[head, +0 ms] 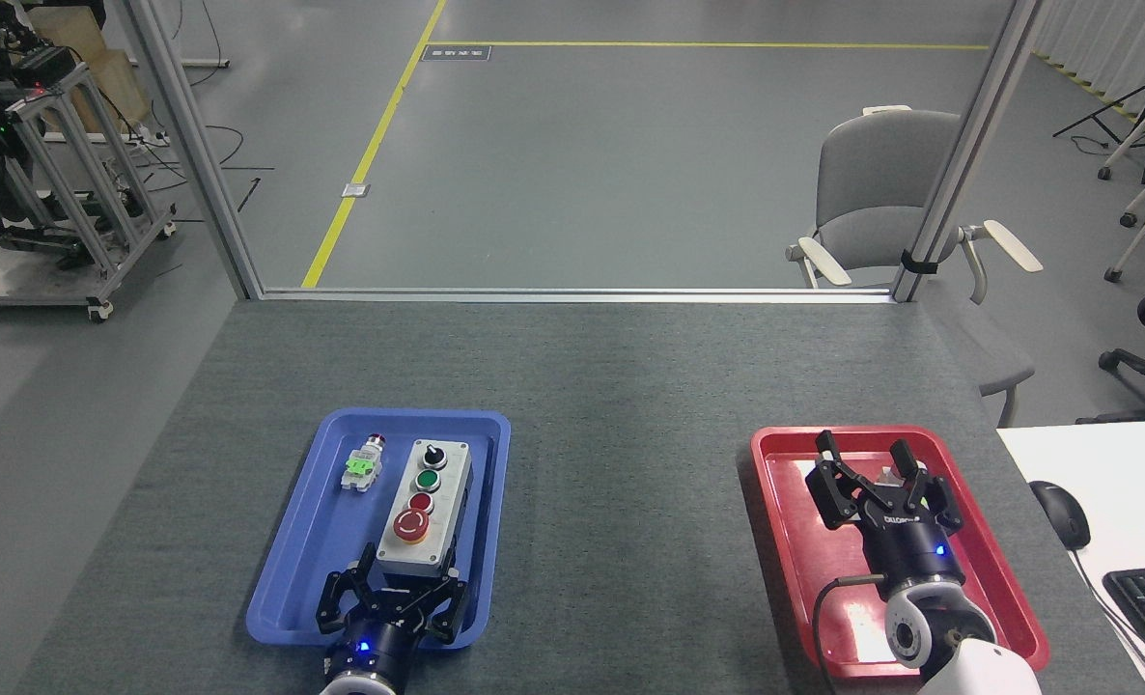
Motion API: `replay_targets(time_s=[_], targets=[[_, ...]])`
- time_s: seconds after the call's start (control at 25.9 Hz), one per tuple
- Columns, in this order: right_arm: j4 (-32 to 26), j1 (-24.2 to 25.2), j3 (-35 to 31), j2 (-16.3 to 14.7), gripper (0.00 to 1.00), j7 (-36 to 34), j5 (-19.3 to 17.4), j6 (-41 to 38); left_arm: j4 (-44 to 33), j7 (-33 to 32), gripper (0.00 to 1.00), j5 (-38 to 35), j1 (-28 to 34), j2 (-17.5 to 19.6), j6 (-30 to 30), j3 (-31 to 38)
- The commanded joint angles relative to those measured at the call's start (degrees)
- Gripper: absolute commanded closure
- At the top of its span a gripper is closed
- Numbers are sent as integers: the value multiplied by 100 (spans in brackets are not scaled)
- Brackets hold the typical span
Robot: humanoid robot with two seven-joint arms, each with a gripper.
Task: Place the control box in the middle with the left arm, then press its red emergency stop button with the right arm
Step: 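Position the left gripper around the near end of the control box and close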
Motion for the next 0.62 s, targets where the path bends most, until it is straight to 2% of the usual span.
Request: replay_targets(time_s=[0.0,0.43,0.46,0.54,0.58], targets=[[2,-7,-1,14,0,-3,0,1,269,8,1,11,-114,-16,-4,0],[-7,-7,8,14,0,-3,0,1,832,8,2,108,-440,-43,57,26],[2,-7,8,14,0,-3,0,1,814,8,12,160,-440,-51,110,44],[2,-7,8,14,0,-3,0,1,858,17,24,363,-510,-87,145,44],[2,-7,8,14,0,-3,0,1,858,17,35,468,-536,-139,163,35]])
